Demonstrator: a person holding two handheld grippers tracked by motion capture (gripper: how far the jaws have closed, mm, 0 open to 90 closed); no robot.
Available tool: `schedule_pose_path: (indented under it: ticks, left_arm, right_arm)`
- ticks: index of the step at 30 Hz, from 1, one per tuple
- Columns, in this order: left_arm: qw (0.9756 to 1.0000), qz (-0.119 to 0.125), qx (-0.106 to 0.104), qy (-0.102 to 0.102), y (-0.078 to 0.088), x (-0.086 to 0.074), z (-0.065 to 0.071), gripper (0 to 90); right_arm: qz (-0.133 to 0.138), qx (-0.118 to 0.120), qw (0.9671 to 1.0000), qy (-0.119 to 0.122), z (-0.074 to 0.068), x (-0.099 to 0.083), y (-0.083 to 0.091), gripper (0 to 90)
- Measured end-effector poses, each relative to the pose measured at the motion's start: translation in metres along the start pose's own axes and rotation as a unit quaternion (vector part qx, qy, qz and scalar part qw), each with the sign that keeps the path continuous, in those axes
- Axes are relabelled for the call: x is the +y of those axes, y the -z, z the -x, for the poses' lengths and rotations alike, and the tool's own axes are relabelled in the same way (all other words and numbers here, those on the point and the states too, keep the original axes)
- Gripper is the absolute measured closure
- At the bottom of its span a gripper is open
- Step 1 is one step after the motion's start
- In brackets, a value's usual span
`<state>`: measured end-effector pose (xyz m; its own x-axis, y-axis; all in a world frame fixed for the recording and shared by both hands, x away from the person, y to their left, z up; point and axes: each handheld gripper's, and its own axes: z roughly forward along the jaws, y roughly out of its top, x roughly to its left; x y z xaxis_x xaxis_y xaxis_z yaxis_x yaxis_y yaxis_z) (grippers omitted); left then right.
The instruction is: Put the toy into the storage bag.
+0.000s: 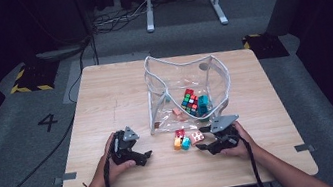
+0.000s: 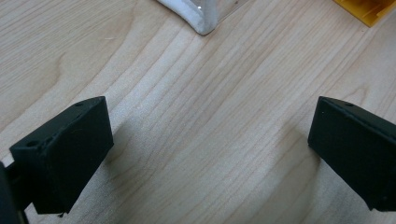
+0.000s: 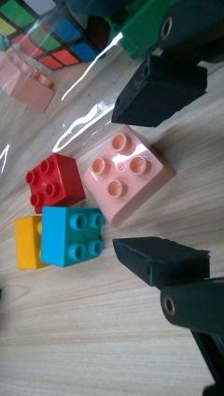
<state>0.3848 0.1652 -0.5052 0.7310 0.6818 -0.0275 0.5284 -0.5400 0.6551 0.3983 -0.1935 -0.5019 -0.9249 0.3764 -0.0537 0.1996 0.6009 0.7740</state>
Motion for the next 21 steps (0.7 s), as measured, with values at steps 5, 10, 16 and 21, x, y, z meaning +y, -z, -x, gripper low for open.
schedule_pose_path:
  ticks: [5,10,16,21]
  left_arm:
    - [1.0000,0.000,0.000,0.000,0.000,0.000,0.000,0.0]
    - [1.0000,0.000,0.000,0.000,0.000,0.000,0.000,0.1]
    - [1.0000,0.000,0.000,0.000,0.000,0.000,0.000,0.1]
    - [1.0000,0.000,0.000,0.000,0.000,0.000,0.000,0.1]
  right_arm:
    - [0.010,0.001,0.9998,0.015,0.000,0.007,-0.003,32.2]
    - [0.005,0.008,0.9999,0.014,0.000,0.008,-0.009,30.9]
    - [-0.010,0.016,0.9996,0.021,-0.006,0.008,-0.013,34.7]
    - [-0.007,0.019,0.9995,0.025,-0.007,0.006,-0.010,46.9]
